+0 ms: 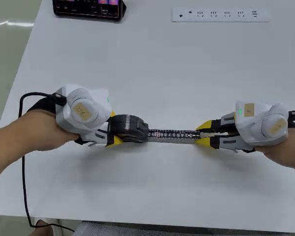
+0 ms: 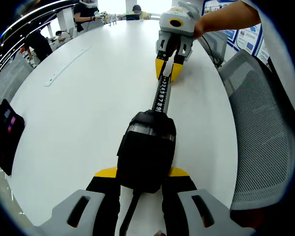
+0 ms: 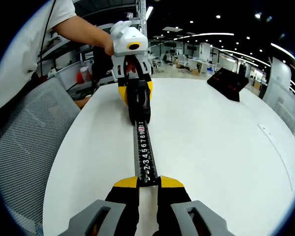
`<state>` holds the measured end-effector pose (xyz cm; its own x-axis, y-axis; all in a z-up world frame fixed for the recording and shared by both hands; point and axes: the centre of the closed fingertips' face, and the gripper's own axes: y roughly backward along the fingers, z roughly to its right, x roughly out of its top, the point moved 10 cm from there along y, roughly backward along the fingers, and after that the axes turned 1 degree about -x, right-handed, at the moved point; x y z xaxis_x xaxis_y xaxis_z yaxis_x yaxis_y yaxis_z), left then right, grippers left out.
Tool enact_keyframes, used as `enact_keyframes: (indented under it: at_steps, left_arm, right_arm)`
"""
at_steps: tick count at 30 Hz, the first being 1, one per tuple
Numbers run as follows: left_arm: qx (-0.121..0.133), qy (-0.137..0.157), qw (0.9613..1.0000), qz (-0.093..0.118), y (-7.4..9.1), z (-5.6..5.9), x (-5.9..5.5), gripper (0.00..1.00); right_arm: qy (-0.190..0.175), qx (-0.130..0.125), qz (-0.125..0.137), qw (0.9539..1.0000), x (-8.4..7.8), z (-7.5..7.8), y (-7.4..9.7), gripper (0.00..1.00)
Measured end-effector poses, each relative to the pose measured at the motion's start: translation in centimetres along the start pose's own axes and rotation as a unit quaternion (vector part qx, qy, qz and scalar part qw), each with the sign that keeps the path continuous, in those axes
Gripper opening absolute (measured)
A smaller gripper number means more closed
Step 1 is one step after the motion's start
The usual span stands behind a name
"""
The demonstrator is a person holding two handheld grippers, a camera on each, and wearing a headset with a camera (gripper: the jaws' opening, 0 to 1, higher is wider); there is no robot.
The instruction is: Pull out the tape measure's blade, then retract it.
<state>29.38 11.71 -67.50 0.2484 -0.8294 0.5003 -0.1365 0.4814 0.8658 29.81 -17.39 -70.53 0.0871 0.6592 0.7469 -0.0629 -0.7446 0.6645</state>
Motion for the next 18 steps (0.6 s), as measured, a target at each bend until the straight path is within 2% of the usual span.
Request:
enact_keyframes:
  at_steps: [18]
  left_arm:
    - [0.000,0.001,1.0000,-0.001,0.0,0.0,0.0,0.28]
  right_arm:
    - [0.002,-0.004,-0.016,0.9999,-0.7,0.0,1.4,0.09]
